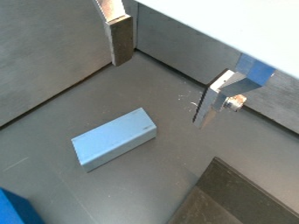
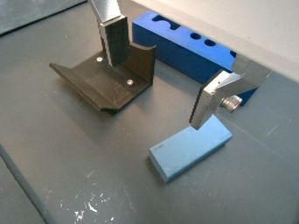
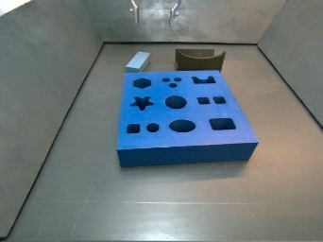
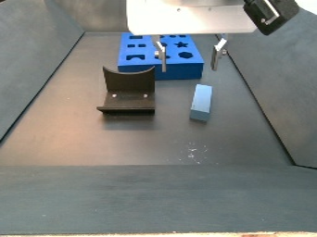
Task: Pick up the rectangle object. Move up. Place the rectangle object on the fixture. Regrasp the rectangle object. Move to above the board. Insert the rectangle object.
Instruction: Pick up the rectangle object.
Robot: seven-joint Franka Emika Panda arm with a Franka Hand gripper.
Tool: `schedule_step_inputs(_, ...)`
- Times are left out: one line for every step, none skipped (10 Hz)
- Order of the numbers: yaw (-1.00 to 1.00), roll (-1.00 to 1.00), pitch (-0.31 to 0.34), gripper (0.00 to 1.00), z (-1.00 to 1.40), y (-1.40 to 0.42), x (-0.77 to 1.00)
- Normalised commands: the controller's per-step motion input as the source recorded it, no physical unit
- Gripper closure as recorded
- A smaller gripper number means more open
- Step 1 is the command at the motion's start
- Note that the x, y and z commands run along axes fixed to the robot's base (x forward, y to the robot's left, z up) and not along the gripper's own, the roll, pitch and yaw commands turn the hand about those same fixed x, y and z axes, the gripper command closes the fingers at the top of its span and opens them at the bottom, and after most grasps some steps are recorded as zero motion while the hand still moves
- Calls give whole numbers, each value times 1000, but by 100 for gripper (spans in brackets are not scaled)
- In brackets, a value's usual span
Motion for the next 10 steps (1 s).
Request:
schedule_step_inputs(-289,-71,0,0,-189,94,-20)
schedule_step_inputs(-323,-69,0,0,-231,100,-51)
schedule_step_inputs(-346,-74,-26,0,-391,71,-57)
schedule_step_inputs(-369,0,-74,0,-563,0,-71)
schedule_step_inputs(-329,143,-131,0,-531,-234,-69)
schedule_step_inputs(-260,160,-129,0,-380,-191,-14)
schedule_step_inputs(-240,97,-154,0,-317,-129,-37)
schedule_step_inputs(-249,66,-80,0,-269,-57,0)
schedule_step_inputs(-257,14,-49,0,-223,0,-14)
schedule_step_inputs(-280,0,0,0,-249,0,0)
